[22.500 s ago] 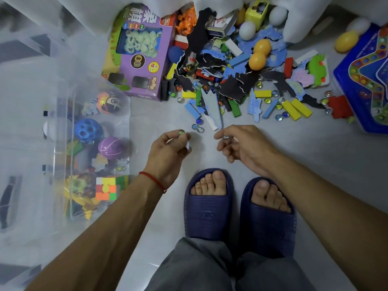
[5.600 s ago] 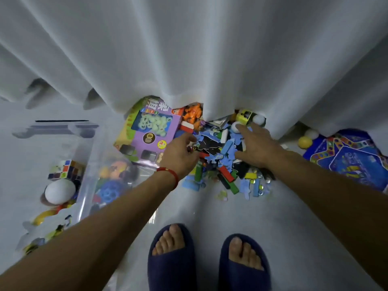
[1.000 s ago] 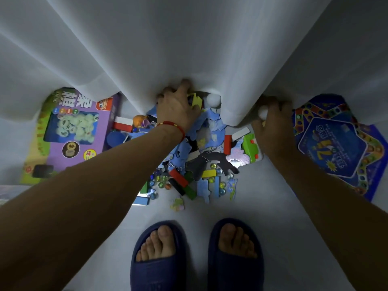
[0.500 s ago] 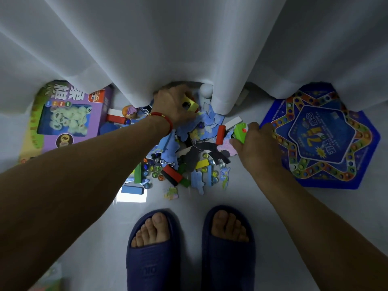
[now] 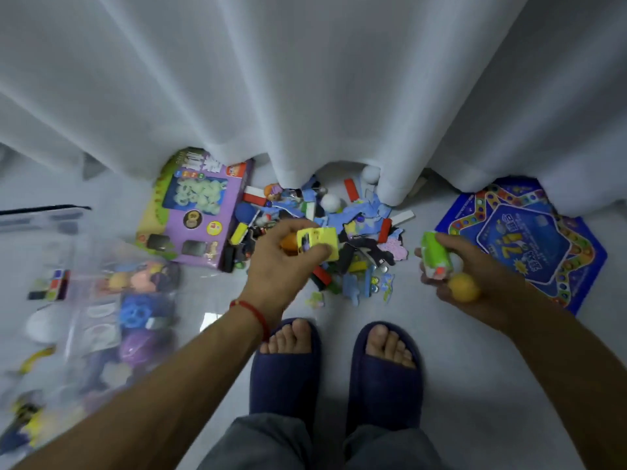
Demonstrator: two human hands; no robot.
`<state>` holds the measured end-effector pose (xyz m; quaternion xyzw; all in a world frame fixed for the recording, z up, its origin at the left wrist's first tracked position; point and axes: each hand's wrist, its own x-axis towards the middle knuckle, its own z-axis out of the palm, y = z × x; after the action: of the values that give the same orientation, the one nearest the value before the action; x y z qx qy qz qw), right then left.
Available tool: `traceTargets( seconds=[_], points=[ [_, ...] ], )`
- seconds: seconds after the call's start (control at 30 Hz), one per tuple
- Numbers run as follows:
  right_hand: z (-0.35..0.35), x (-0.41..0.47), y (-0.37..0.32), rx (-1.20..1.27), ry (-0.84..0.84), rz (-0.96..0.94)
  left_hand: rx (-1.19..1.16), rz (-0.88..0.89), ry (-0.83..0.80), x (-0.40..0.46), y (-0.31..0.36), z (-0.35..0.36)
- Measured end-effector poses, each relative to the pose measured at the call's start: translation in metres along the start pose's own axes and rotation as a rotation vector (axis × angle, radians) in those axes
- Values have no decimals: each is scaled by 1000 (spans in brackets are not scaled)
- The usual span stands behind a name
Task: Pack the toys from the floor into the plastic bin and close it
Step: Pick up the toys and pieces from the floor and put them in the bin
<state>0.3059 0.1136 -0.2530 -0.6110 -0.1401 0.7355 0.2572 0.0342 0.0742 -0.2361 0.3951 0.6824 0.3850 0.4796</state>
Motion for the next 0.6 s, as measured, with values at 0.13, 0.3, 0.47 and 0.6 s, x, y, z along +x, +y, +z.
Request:
traceTargets(
  seconds=[0.13,0.3,0.47,0.6],
  points=[
    [43,-67,-7,0,-240,102,-229,-38,113,-84,20,-88],
    [179,-137,-22,-401,-494,130,-385,-81,402,-159,26,-212],
    [314,-189,-6,-808,-626,90,-504,-227,542,-209,-3,-283],
    [388,-198,37,-833,-603,85,-661,-265,559,-233,-11,-303]
  ],
)
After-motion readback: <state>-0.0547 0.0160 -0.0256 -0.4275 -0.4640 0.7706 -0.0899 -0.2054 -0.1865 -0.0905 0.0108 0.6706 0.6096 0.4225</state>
